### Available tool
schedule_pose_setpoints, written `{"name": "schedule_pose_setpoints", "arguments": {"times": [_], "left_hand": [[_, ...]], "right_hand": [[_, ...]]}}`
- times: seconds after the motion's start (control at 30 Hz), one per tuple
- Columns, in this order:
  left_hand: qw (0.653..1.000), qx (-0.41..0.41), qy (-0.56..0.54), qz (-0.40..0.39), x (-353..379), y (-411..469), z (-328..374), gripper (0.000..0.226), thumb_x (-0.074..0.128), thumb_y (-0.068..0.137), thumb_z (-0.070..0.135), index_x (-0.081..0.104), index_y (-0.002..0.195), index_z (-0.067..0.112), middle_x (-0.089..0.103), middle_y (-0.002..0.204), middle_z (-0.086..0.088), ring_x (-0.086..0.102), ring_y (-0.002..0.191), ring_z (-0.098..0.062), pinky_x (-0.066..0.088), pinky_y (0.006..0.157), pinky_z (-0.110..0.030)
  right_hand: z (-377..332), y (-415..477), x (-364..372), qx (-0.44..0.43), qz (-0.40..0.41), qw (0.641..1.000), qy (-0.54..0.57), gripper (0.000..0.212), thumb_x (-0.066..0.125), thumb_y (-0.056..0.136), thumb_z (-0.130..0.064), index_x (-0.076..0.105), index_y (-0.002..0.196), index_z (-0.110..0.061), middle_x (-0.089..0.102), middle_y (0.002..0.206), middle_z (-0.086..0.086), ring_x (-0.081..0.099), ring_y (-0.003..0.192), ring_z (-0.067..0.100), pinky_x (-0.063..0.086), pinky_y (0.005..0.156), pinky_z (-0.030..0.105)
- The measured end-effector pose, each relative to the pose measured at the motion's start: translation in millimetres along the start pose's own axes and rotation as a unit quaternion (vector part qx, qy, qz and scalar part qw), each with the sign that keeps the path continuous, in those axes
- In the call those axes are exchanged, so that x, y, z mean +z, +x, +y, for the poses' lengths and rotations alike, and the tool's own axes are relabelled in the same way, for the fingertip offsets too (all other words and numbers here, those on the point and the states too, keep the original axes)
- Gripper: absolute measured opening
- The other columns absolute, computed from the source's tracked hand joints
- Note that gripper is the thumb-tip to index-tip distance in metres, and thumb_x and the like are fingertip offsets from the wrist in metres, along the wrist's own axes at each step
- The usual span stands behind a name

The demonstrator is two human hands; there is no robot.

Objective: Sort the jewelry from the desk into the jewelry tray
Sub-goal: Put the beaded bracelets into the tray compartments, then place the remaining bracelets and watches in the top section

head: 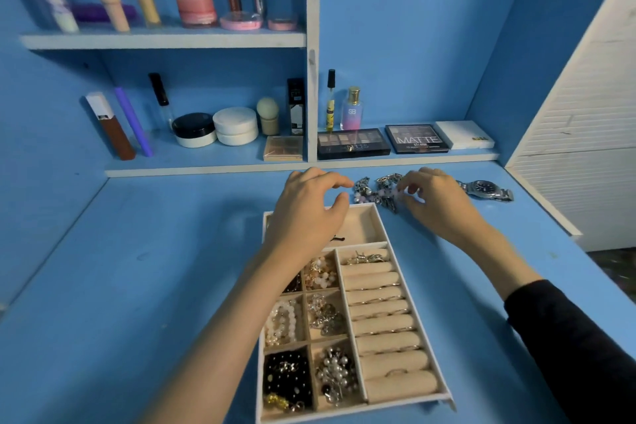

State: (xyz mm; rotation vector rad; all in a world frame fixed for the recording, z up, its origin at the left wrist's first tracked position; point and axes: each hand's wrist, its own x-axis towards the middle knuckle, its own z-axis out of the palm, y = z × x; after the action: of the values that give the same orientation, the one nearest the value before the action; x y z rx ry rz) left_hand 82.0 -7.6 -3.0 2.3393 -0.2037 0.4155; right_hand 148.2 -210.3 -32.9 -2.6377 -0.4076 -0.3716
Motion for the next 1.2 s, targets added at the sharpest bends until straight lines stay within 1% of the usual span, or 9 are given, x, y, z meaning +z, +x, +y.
{"name": "schedule_pose_setpoints", "arguments": {"times": [0.13, 0.27, 0.43, 0.5, 0.63, 0.8, 0.93, 1.07, 1.2], "left_hand": [[1.0, 0.003, 0.01, -0.014, 7.7, 9.2, 5.9, 0.024, 0.051, 0.09, 0.021, 0.064, 0.109, 0.027, 0.059, 0.108, 0.007, 0.045, 0.108, -0.011, 0.04, 0.088, -0.027], [0.999, -0.001, 0.023, -0.032, 14.6, 12.5, 6.6, 0.025, 0.05, 0.091, 0.021, 0.063, 0.112, 0.027, 0.059, 0.107, 0.008, 0.044, 0.108, -0.011, 0.036, 0.084, -0.022], [0.998, -0.002, 0.044, -0.048, 23.4, 16.2, 7.1, 0.025, 0.05, 0.092, 0.021, 0.062, 0.112, 0.027, 0.059, 0.106, 0.011, 0.042, 0.105, -0.007, 0.029, 0.079, -0.017], [0.997, -0.001, 0.05, -0.054, 27.4, 18.4, 6.8, 0.024, 0.05, 0.091, 0.02, 0.062, 0.112, 0.027, 0.06, 0.107, 0.011, 0.044, 0.107, -0.009, 0.029, 0.08, -0.018], [0.995, 0.005, 0.069, -0.073, 36.5, 24.5, 10.1, 0.027, 0.051, 0.091, 0.019, 0.06, 0.115, 0.026, 0.062, 0.111, 0.011, 0.042, 0.109, -0.011, 0.029, 0.08, -0.018], [0.983, 0.044, 0.14, -0.109, 51.1, 41.1, 15.5, 0.031, 0.05, 0.092, 0.012, 0.059, 0.12, 0.022, 0.062, 0.115, 0.001, 0.041, 0.112, -0.02, 0.039, 0.088, -0.031], [0.962, 0.089, 0.21, -0.151, 59.5, 60.8, 19.3, 0.04, 0.047, 0.089, 0.0, 0.06, 0.12, 0.021, 0.064, 0.11, -0.002, 0.041, 0.108, -0.023, 0.04, 0.08, -0.033], [0.928, 0.137, 0.269, -0.219, 65.2, 70.9, 27.3, 0.037, 0.052, 0.087, 0.002, 0.062, 0.116, 0.023, 0.061, 0.106, -0.003, 0.04, 0.108, -0.023, 0.032, 0.073, -0.029], [0.916, 0.167, 0.302, -0.205, 67.0, 78.4, 31.3, 0.024, 0.056, 0.086, 0.007, 0.068, 0.102, 0.019, 0.064, 0.103, -0.001, 0.042, 0.108, -0.021, 0.032, 0.073, -0.026]], "right_hand": [[-1.0, -1.6, -1.4, 0.092, 0.051, 0.972, 0.209, 0.003, 0.063, 0.087, -0.013, 0.064, 0.087, -0.01, 0.065, 0.075, 0.003, 0.058, 0.071, 0.02, 0.045, 0.066, 0.023], [-5.5, -9.6, -4.9, 0.137, 0.076, 0.89, 0.428, 0.008, 0.06, 0.089, -0.009, 0.058, 0.082, -0.011, 0.063, 0.073, 0.008, 0.062, 0.064, 0.018, 0.053, 0.067, 0.034], [-13.9, -23.7, -19.0, 0.13, 0.149, 0.823, 0.533, 0.006, 0.058, 0.091, -0.01, 0.055, 0.086, -0.009, 0.064, 0.078, 0.014, 0.062, 0.069, 0.024, 0.055, 0.067, 0.03], [-16.1, -29.8, -23.8, 0.12, 0.177, 0.807, 0.551, 0.005, 0.057, 0.091, -0.011, 0.054, 0.087, -0.009, 0.064, 0.078, 0.015, 0.06, 0.067, 0.023, 0.052, 0.063, 0.026], [-14.3, -39.9, -27.4, 0.117, 0.232, 0.808, 0.53, 0.008, 0.058, 0.091, -0.018, 0.055, 0.092, -0.011, 0.07, 0.077, 0.003, 0.062, 0.071, 0.017, 0.048, 0.062, 0.022], [-10.2, -46.1, -26.8, 0.13, 0.262, 0.807, 0.513, 0.007, 0.06, 0.09, -0.018, 0.055, 0.087, -0.014, 0.068, 0.068, -0.006, 0.057, 0.061, 0.009, 0.042, 0.052, 0.018], [-6.2, -46.4, -26.5, 0.136, 0.269, 0.805, 0.511, 0.007, 0.06, 0.09, -0.016, 0.056, 0.088, -0.011, 0.068, 0.065, -0.01, 0.058, 0.061, 0.004, 0.043, 0.051, 0.016], [-1.7, -45.7, -26.9, 0.147, 0.273, 0.803, 0.509, 0.007, 0.06, 0.09, -0.017, 0.056, 0.088, -0.012, 0.067, 0.065, -0.011, 0.059, 0.062, 0.003, 0.043, 0.053, 0.016], [-0.5, -45.2, -26.6, 0.151, 0.276, 0.803, 0.506, 0.008, 0.061, 0.09, -0.019, 0.056, 0.084, -0.015, 0.067, 0.067, -0.008, 0.056, 0.057, 0.004, 0.041, 0.053, 0.017]]}}
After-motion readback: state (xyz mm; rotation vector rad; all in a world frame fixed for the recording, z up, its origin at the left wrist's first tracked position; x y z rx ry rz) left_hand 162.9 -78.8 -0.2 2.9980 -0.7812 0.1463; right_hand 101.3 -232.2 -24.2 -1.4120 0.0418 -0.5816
